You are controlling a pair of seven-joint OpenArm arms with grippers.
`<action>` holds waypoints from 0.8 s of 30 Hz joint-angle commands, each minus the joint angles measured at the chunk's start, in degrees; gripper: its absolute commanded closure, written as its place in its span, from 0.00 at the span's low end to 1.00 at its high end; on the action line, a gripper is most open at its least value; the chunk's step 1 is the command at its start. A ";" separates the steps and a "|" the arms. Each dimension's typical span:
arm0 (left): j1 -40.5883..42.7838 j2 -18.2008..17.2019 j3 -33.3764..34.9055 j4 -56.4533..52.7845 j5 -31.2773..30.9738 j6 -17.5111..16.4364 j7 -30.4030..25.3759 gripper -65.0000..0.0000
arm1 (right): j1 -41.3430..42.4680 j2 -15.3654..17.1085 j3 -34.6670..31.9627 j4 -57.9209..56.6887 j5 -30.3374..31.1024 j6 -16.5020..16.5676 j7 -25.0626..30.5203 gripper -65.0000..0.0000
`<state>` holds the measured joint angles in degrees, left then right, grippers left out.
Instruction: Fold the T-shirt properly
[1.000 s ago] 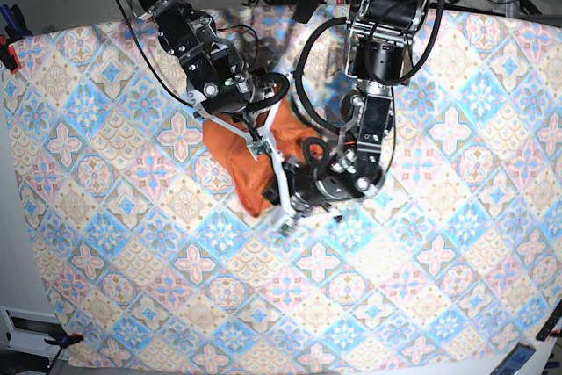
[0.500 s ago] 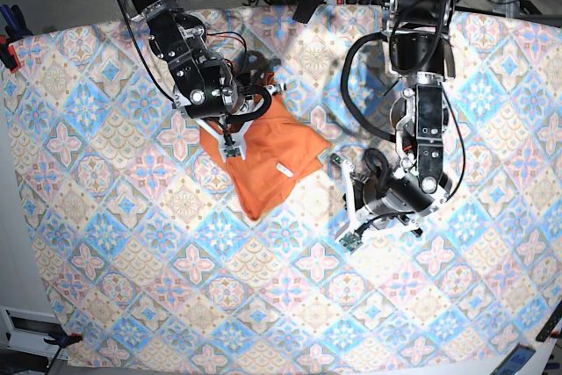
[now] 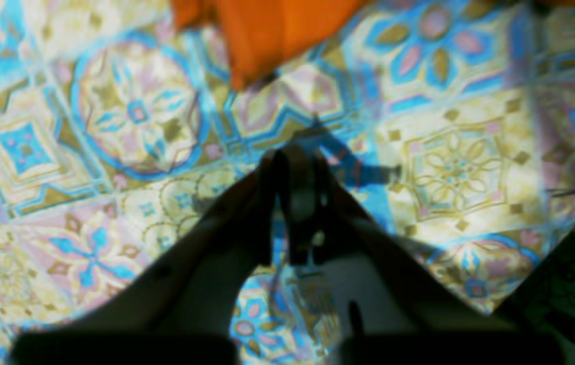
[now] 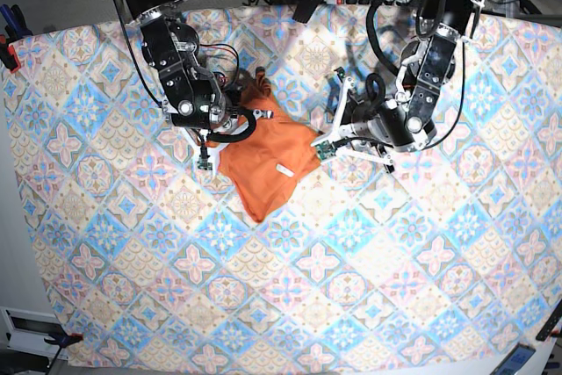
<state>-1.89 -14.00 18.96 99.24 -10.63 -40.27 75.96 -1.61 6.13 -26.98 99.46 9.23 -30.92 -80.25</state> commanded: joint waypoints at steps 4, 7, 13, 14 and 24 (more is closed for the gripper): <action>0.18 -0.20 -0.19 0.76 0.30 0.27 -0.67 0.95 | 0.86 -0.11 0.04 1.16 -0.14 -4.82 0.25 1.00; 0.09 -0.11 -0.19 0.67 0.22 0.27 -0.67 0.95 | 1.04 -0.11 0.56 1.16 -0.14 -7.37 0.25 1.00; -0.18 1.21 2.62 -5.92 0.30 0.27 -4.45 0.95 | 2.18 -0.11 4.35 1.16 -0.14 -9.08 0.25 1.00; -0.79 1.21 3.59 -8.30 0.30 0.27 -5.41 0.95 | 2.18 -0.02 4.96 1.16 -0.14 -9.08 0.25 1.00; -1.49 2.79 4.91 -16.38 0.22 0.27 -11.13 0.95 | 7.63 4.02 5.14 0.54 -0.14 -9.08 0.25 0.99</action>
<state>-2.85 -11.14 23.90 82.41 -10.98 -40.27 64.25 5.17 10.09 -21.96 99.09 8.99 -39.79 -80.16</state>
